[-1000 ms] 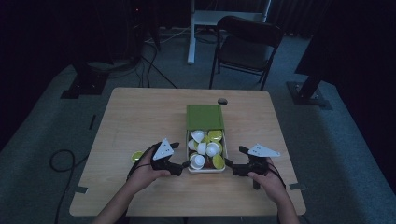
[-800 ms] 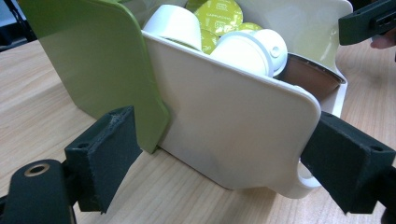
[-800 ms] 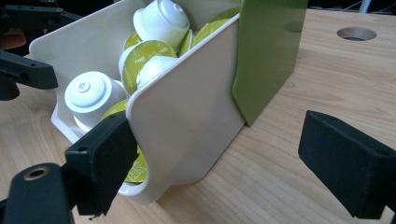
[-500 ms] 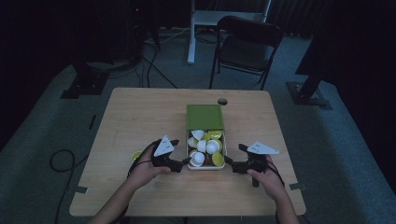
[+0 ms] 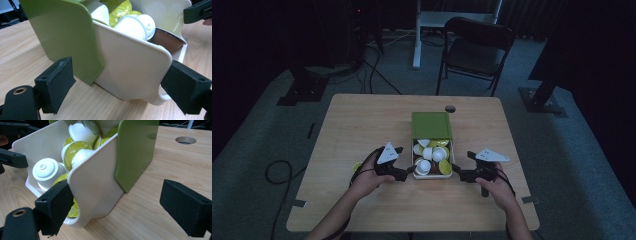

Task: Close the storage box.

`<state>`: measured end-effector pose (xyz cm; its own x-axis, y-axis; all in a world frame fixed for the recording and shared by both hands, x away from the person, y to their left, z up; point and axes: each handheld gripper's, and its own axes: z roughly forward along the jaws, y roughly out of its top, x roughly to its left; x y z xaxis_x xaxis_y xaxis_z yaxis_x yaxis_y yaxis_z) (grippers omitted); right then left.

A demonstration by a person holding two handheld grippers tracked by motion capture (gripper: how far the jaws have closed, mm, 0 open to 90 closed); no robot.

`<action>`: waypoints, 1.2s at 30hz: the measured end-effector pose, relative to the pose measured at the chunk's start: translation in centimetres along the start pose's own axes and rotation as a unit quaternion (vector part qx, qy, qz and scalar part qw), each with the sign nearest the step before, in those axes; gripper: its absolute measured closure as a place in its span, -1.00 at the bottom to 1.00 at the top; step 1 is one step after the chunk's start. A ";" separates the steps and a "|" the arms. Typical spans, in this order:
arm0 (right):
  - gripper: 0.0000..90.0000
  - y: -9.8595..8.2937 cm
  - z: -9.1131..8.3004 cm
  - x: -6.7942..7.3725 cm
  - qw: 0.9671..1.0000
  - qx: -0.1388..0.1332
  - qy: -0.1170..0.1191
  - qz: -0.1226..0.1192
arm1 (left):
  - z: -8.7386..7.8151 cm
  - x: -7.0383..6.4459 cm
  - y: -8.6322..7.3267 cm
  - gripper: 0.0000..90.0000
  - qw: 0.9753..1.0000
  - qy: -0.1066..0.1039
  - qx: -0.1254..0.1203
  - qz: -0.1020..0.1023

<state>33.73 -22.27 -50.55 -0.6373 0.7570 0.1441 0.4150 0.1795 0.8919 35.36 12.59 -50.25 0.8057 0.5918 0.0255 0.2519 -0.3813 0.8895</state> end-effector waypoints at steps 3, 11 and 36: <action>-0.75 0.0 0.2 -0.1 1.000 0.000 0.002 0.003 | 0.1 0.2 0.0 -0.70 1.000 0.004 0.000 0.000; -0.74 0.5 0.5 -0.2 1.000 -0.002 -0.006 0.003 | 0.3 0.6 0.4 -0.70 1.000 0.009 -0.001 0.003; -0.76 1.6 1.5 -1.1 1.000 0.000 -0.024 0.006 | 0.9 1.7 1.2 -0.70 1.000 0.018 0.001 0.005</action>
<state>36.08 -21.82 -49.94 -0.5997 0.7889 0.1340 0.4231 0.1704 0.8899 37.52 12.47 -49.60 0.7883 0.6132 0.0507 0.2455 -0.3891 0.8879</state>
